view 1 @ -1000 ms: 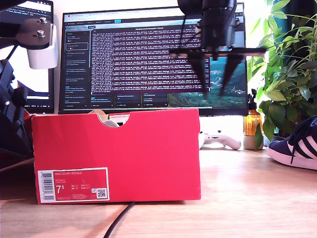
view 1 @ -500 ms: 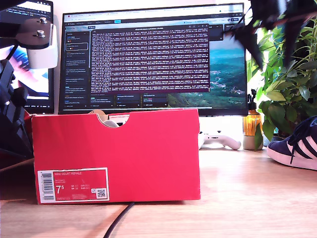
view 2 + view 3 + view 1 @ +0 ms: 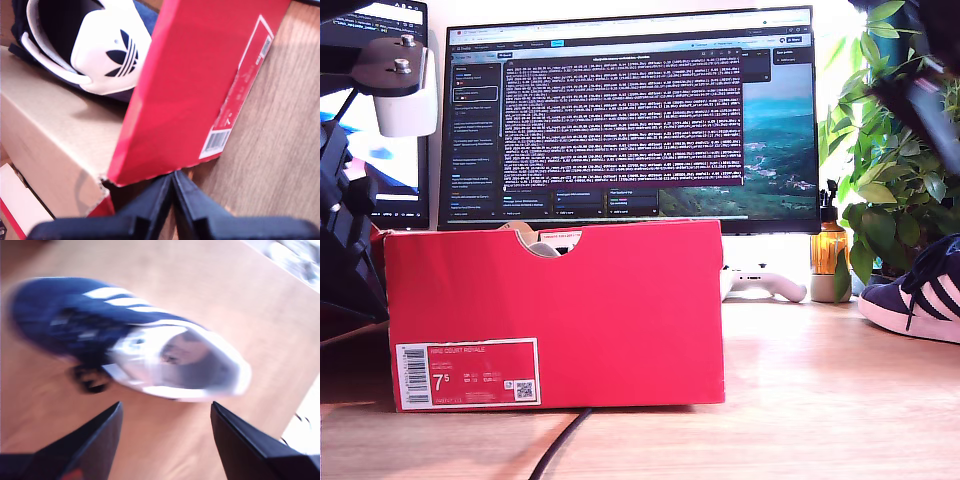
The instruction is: Pack the blue shoes by picking the first shoe and placing it inside the red shoebox, left side, then picking and rotating the second shoe and placing it in the shoebox
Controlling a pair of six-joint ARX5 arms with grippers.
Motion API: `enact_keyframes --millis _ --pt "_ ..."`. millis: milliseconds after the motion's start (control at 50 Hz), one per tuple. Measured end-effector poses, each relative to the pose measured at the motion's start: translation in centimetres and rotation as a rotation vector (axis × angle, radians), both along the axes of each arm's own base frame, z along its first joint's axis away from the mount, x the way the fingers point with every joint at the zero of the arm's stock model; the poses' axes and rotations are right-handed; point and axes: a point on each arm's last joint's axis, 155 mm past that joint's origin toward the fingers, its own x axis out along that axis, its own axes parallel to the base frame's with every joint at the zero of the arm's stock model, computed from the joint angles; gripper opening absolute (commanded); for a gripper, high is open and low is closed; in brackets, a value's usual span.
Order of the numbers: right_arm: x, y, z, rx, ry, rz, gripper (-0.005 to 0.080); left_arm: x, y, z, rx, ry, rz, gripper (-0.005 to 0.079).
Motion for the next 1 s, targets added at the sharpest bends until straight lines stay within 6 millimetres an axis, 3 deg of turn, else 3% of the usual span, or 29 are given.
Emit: enact_keyframes --millis 120,460,700,1000 --pt "-2.2 -1.1 -1.0 0.003 0.034 -0.060 0.0518 0.0 0.0 0.0 0.000 0.000 0.000 -0.0016" --pt "-5.5 -2.6 -3.8 0.013 0.105 -0.191 0.0518 0.0 0.0 0.0 0.000 0.000 0.000 -0.0016" --pt "-3.9 -2.9 -4.6 0.032 0.035 -0.213 0.0518 0.0 0.0 0.0 0.000 0.000 0.000 -0.0016" --pt "-4.7 -4.0 -7.1 0.041 0.050 -0.262 0.0518 0.0 0.0 0.0 -0.001 0.002 -0.002 -0.0016"
